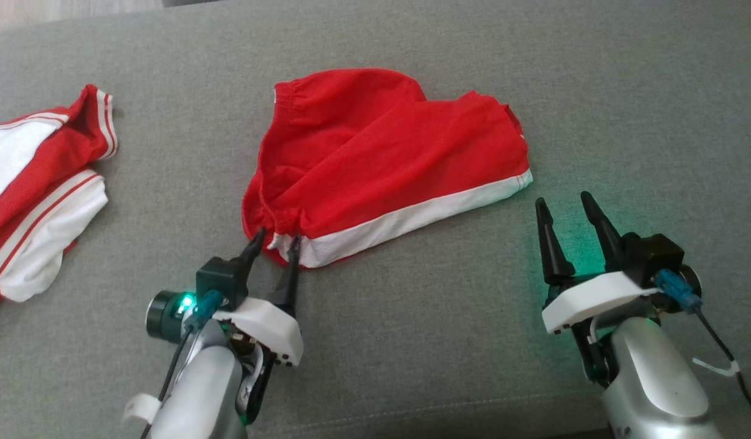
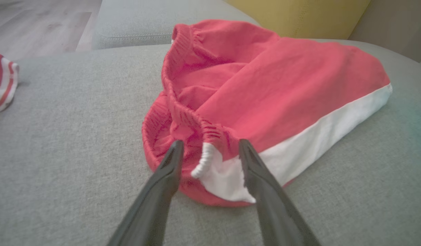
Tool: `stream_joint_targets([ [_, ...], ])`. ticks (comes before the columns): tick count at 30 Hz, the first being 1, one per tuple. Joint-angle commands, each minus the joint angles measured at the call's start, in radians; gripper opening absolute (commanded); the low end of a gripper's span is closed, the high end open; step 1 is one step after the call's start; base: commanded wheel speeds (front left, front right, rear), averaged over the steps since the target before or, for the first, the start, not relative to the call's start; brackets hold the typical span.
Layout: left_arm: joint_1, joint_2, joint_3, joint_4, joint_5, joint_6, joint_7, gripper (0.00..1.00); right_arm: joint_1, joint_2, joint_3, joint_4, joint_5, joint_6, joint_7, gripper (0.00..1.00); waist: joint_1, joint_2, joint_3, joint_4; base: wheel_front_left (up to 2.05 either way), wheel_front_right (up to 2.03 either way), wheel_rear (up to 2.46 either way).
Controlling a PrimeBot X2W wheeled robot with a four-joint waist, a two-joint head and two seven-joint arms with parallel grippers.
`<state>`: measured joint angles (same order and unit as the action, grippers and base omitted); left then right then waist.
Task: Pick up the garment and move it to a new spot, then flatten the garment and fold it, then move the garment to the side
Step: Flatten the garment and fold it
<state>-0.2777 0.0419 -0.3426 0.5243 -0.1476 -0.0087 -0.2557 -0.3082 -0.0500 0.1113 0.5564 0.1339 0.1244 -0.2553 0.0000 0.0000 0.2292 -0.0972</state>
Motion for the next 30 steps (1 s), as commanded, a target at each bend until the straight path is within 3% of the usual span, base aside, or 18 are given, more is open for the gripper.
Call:
stream_joint_targets([
  [1, -0.040, 0.008, 0.026, -0.019, -0.009, 0.002, -0.006, 0.50, -0.028, 0.000, 0.015, -0.032, 0.004, 0.006, -0.006, 1.00, 0.0000, 0.0000, 0.005, 0.000, 0.00, 0.00, 0.00],
  [4, -0.046, 0.008, 0.023, 0.001, -0.014, 0.003, -0.006, 0.33, -0.034, 0.000, 0.011, -0.035, 0.008, 0.006, -0.006, 1.00, 0.0000, 0.0000, 0.013, 0.003, 0.00, 0.00, 0.00],
  [6, -0.047, 0.008, 0.021, 0.010, -0.015, 0.004, -0.006, 0.31, -0.038, 0.000, 0.010, -0.035, 0.008, 0.006, -0.006, 1.00, 0.0000, 0.0000, 0.017, 0.008, 0.00, 0.00, 0.00],
  [9, -0.046, 0.008, 0.025, 0.024, -0.020, 0.008, -0.006, 0.20, -0.039, 0.000, 0.013, -0.034, 0.009, 0.006, -0.006, 1.00, 0.0000, 0.0000, 0.019, 0.017, 0.00, 0.00, 0.00],
  [11, -0.044, 0.008, 0.032, 0.027, -0.026, 0.015, -0.006, 0.00, -0.039, 0.000, 0.015, -0.029, 0.013, 0.006, -0.006, 1.00, 0.0000, 0.0000, 0.020, 0.023, 0.00, 0.00, 0.00],
  [28, -0.070, 0.008, 0.040, 0.054, -0.039, 0.031, -0.006, 0.00, -0.126, 0.000, 0.016, 0.090, 0.035, 0.006, -0.006, 1.00, 0.0000, 0.0000, 0.074, 0.073, 0.00, 0.00, 0.00],
  [30, -0.074, 0.008, 0.038, 0.055, -0.039, 0.031, -0.006, 0.00, -0.135, 0.000, 0.020, 0.113, 0.033, 0.006, -0.006, 0.93, 0.0000, 0.0000, 0.078, 0.077, 0.00, 0.00, 0.00],
])
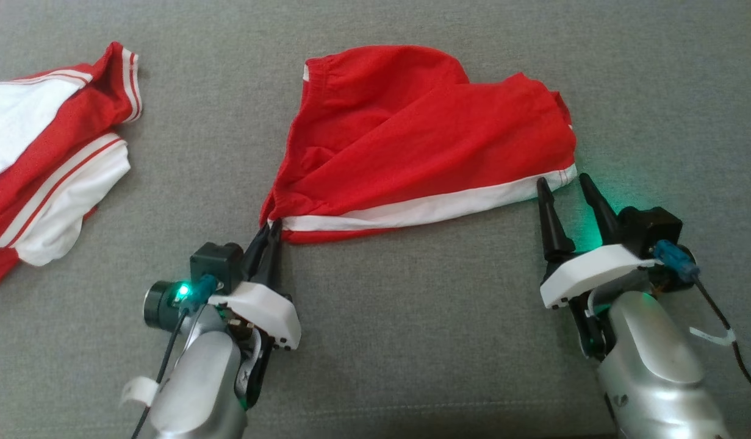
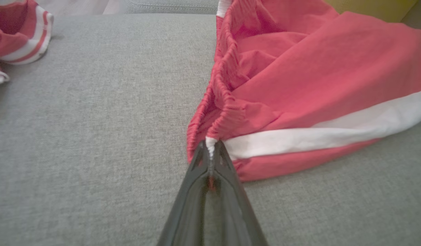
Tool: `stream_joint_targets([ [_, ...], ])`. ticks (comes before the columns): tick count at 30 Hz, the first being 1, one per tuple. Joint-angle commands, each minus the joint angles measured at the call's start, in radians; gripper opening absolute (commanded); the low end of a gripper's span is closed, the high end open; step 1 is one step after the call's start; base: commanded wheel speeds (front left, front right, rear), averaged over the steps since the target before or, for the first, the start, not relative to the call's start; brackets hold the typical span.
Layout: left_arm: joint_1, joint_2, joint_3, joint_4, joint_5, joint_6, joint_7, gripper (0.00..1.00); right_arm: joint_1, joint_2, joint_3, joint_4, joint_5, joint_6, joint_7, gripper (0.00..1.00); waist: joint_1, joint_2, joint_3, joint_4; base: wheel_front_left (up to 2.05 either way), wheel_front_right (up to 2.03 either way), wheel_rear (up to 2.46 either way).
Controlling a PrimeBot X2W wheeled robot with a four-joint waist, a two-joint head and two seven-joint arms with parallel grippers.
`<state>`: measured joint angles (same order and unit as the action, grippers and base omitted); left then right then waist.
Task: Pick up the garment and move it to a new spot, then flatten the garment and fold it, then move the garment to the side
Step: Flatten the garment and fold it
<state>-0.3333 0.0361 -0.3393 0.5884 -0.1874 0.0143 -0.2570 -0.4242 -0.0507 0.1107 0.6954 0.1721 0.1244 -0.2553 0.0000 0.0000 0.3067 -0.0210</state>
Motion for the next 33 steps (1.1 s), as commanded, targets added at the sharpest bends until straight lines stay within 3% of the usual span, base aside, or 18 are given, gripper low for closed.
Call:
stream_joint_targets([
  [1, -0.019, 0.014, 0.033, -0.008, 0.000, 0.008, -0.005, 0.00, -0.023, 0.000, 0.023, -0.018, -0.004, 0.006, -0.006, 0.86, 0.0000, 0.0000, 0.002, 0.002, 0.00, 0.00, 0.00],
  [3, -0.023, 0.014, 0.032, -0.009, -0.002, 0.009, -0.005, 0.00, -0.029, 0.000, 0.024, -0.007, -0.002, 0.006, -0.006, 0.72, 0.0000, 0.0000, 0.006, 0.004, 0.00, 0.00, 0.00],
  [6, -0.029, 0.014, 0.034, -0.010, -0.002, 0.009, -0.005, 0.00, -0.038, 0.000, 0.025, 0.008, 0.002, 0.006, -0.006, 0.23, 0.0000, 0.0000, 0.012, 0.006, 0.00, 0.00, 0.00],
  [7, -0.031, 0.014, 0.035, -0.010, -0.001, 0.008, -0.005, 0.00, -0.040, 0.000, 0.026, 0.010, 0.004, 0.006, -0.006, 0.00, 0.0000, 0.0000, 0.014, 0.006, 0.00, 0.00, 0.00],
  [14, -0.025, 0.014, 0.054, -0.025, 0.011, 0.010, -0.005, 0.00, -0.024, 0.000, 0.028, -0.041, 0.032, 0.006, -0.006, 0.00, 0.0000, 0.0000, -0.020, 0.001, 0.00, 0.00, 0.00],
  [21, -0.010, 0.017, 0.094, -0.126, 0.036, -0.009, -0.005, 0.00, 0.015, 0.000, 0.042, -0.173, 0.087, 0.006, -0.006, 0.00, 0.0000, 0.0000, -0.119, -0.010, 0.00, 0.00, 0.00],
  [29, -0.083, 0.088, 0.158, -0.282, 0.086, -0.061, -0.005, 0.00, -0.033, -0.014, 0.041, -0.350, 0.144, 0.006, -0.006, 0.00, 0.0000, 0.0000, -0.266, -0.035, 0.00, 0.00, 0.00],
  [33, -0.163, 0.149, 0.161, -0.331, 0.110, -0.093, -0.005, 0.00, -0.106, -0.065, 0.037, -0.446, 0.218, 0.006, -0.006, 0.00, 0.0000, 0.0000, -0.302, -0.035, 0.00, 0.00, 0.00],
])
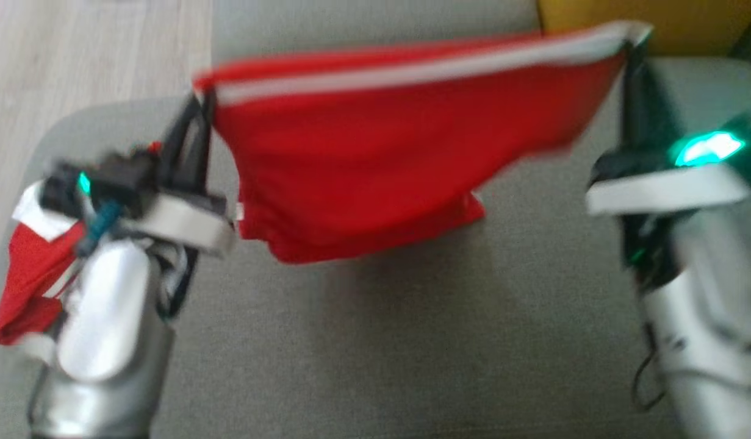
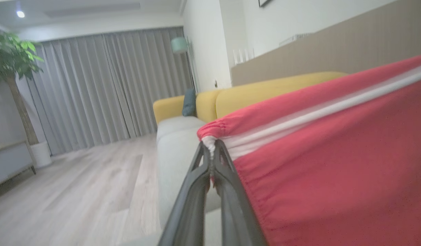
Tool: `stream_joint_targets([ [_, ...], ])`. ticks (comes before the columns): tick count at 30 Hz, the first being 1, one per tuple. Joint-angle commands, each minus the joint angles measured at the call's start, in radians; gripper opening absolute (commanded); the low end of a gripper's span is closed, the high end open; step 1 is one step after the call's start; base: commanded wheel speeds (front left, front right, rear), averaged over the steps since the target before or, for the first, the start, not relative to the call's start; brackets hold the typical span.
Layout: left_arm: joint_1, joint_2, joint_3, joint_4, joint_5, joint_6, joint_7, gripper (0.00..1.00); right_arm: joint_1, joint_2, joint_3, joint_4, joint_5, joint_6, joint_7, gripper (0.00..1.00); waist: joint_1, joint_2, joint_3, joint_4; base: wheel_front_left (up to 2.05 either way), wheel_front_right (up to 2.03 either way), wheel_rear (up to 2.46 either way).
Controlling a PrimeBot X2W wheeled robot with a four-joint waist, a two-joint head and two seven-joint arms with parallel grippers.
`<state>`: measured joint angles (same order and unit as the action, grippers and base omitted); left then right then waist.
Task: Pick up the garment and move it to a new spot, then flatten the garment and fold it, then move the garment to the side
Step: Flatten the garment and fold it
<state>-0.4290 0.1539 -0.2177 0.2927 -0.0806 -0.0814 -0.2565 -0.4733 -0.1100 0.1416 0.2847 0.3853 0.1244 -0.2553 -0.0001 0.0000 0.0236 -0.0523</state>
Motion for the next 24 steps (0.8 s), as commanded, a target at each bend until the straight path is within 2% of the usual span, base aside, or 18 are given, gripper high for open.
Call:
stream_joint_targets([
  [1, -0.094, 0.045, 0.039, -0.041, 0.005, -0.003, -0.005, 0.00, -0.078, -0.023, 0.000, -0.058, 0.017, 0.006, -0.006, 0.00, 0.0001, 0.0000, -0.022, -0.001, 0.00, 0.00, 0.00],
  [4, -0.177, 0.077, 0.047, -0.060, 0.004, -0.012, 0.030, 0.00, -0.141, -0.074, -0.001, -0.097, 0.037, 0.006, -0.006, 0.00, 0.0001, 0.0000, -0.018, 0.010, 0.00, 0.00, 0.00],
  [8, -0.259, 0.090, 0.065, -0.025, -0.049, -0.025, 0.125, 0.00, -0.229, -0.119, 0.045, -0.068, 0.055, 0.006, 0.045, 0.00, 0.0001, 0.0000, 0.029, 0.019, 0.00, 0.00, 0.00],
  [12, -0.351, 0.097, 0.052, 0.072, -0.081, -0.036, 0.165, 0.00, -0.335, -0.100, 0.076, 0.040, 0.065, 0.006, 0.061, 0.00, 0.0001, 0.0000, 0.114, 0.017, 0.00, 0.00, 0.00],
  [16, -0.497, 0.073, 0.040, 0.172, -0.075, -0.030, 0.122, 0.00, -0.500, -0.070, 0.075, 0.193, 0.026, 0.006, 0.025, 0.00, 0.0001, 0.0000, 0.196, 0.018, 0.00, 0.00, 0.00],
  [19, -0.639, 0.055, 0.043, 0.248, -0.063, -0.013, 0.047, 0.00, -0.646, -0.045, 0.021, 0.293, -0.015, 0.006, 0.001, 0.00, 0.0001, 0.0000, 0.245, 0.015, 0.00, 0.00, 0.00],
  [20, -0.683, 0.047, 0.044, 0.264, -0.059, -0.008, 0.026, 0.00, -0.689, -0.043, 0.004, 0.316, -0.039, 0.006, -0.003, 0.00, 0.0001, 0.0000, 0.257, 0.014, 0.00, 0.00, 0.00],
  [21, -0.750, 0.021, 0.063, 0.299, -0.078, 0.002, 0.006, 0.00, -0.757, -0.037, -0.055, 0.330, -0.074, 0.006, -0.005, 0.00, 0.0001, 0.0000, 0.277, 0.016, 0.00, 0.00, 0.00],
  [24, -0.775, -0.012, 0.097, 0.347, -0.115, 0.006, -0.004, 0.00, -0.770, -0.021, -0.121, 0.320, -0.101, 0.006, -0.006, 0.00, 0.0001, 0.0000, 0.279, 0.019, 0.00, 0.00, 0.00],
])
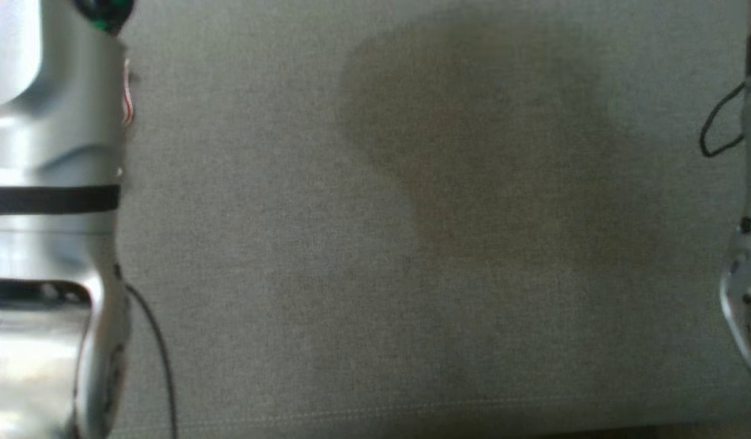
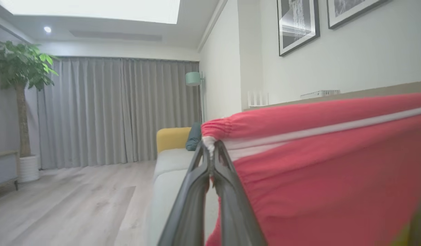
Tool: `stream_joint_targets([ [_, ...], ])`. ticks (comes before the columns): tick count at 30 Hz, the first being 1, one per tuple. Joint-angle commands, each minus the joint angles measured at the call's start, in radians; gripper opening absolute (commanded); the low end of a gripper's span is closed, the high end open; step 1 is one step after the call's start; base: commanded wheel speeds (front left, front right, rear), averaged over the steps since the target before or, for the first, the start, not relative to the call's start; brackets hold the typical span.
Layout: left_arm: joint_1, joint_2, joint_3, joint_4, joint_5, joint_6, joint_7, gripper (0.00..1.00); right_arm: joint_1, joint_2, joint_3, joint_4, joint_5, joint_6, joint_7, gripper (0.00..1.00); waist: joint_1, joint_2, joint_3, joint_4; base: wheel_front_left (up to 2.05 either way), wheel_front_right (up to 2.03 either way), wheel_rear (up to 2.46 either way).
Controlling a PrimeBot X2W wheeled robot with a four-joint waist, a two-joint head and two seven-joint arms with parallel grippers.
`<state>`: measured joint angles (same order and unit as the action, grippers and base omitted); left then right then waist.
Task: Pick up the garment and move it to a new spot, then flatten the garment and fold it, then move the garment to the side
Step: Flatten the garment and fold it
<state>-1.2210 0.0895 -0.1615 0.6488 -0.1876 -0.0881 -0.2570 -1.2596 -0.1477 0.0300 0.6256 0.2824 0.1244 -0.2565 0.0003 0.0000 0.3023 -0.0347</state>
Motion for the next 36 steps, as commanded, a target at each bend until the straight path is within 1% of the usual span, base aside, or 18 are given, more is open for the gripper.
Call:
stream_joint_targets([
  [1, 0.036, 0.048, 0.049, 0.001, -0.015, 0.010, -0.004, 0.00, 0.038, 0.023, -0.011, -0.021, 0.000, 0.006, -0.005, 0.00, -0.0003, 0.0000, -0.008, -0.002, 0.00, 0.00, 0.00],
  [4, 0.152, 0.024, 0.094, 0.044, -0.064, 0.003, -0.004, 0.00, 0.153, 0.030, 0.031, 0.030, 0.026, 0.006, -0.005, 0.00, -0.0003, 0.0000, -0.034, -0.009, 0.00, 0.00, 0.00],
  [6, 0.255, 0.009, 0.104, 0.084, -0.085, -0.007, -0.004, 0.00, 0.246, 0.026, 0.064, 0.072, 0.063, 0.006, -0.005, 0.00, -0.0003, 0.0000, -0.056, -0.017, 0.00, 0.00, 0.00],
  [9, 0.421, -0.014, 0.121, 0.134, -0.121, -0.019, -0.004, 0.00, 0.395, 0.026, 0.103, 0.102, 0.128, 0.006, -0.005, 0.00, -0.0003, 0.0000, -0.086, -0.032, 0.00, 0.00, 0.00],
  [13, 0.637, -0.034, 0.127, 0.169, -0.158, -0.027, -0.005, 0.00, 0.592, 0.029, 0.178, 0.090, 0.190, 0.006, -0.005, 0.00, -0.0003, 0.0000, -0.125, -0.052, 0.00, 0.00, 0.00],
  [14, 0.637, -0.034, 0.127, 0.169, -0.158, -0.027, -0.005, 0.00, 0.592, 0.029, 0.178, 0.090, 0.190, 0.006, -0.005, 0.00, -0.0003, 0.0000, -0.125, -0.052, 0.00, 0.00, 0.00],
  [16, 0.731, -0.038, 0.118, 0.178, -0.174, -0.030, -0.005, 0.00, 0.680, 0.029, 0.208, 0.071, 0.223, 0.006, -0.005, 0.00, -0.0003, 0.0000, -0.147, -0.058, 0.00, 0.00, 0.00],
  [20, 0.880, -0.039, 0.049, 0.152, -0.269, -0.027, -0.005, 0.00, 0.817, 0.016, 0.249, 0.017, 0.275, 0.006, -0.005, 0.00, -0.0003, 0.0000, -0.199, -0.064, 0.00, 0.00, 0.00],
  [23, 0.976, -0.039, -0.027, 0.119, -0.329, -0.028, -0.005, 0.00, 0.891, -0.004, 0.236, -0.008, 0.310, 0.006, -0.005, 0.00, -0.0003, 0.0000, -0.249, -0.058, 0.00, 0.00, 0.00],
  [27, 1.056, -0.039, -0.094, 0.074, -0.363, -0.002, -0.005, 0.00, 0.971, -0.026, 0.264, -0.029, 0.319, 0.006, -0.005, 0.00, -0.0003, 0.0000, -0.300, -0.045, 0.00, 0.00, 0.00],
  [29, 1.081, -0.039, -0.105, 0.043, -0.362, 0.009, -0.005, 0.00, 0.998, -0.031, 0.259, -0.042, 0.334, 0.006, -0.005, 0.00, -0.0003, 0.0000, -0.315, -0.042, 0.00, 0.00, 0.00],
  [32, 1.113, -0.039, -0.094, -0.016, -0.358, 0.022, -0.005, 0.00, 1.008, -0.041, 0.244, -0.072, 0.339, 0.006, -0.005, 0.00, -0.0003, 0.0000, -0.324, -0.034, 0.00, 0.00, 0.00],
  [36, 1.106, -0.039, -0.093, -0.101, -0.354, 0.017, -0.005, 0.00, 0.970, -0.053, 0.242, -0.096, 0.315, 0.006, -0.005, 0.00, -0.0003, 0.0000, -0.311, 0.004, 0.00, 0.00, 0.00],
])
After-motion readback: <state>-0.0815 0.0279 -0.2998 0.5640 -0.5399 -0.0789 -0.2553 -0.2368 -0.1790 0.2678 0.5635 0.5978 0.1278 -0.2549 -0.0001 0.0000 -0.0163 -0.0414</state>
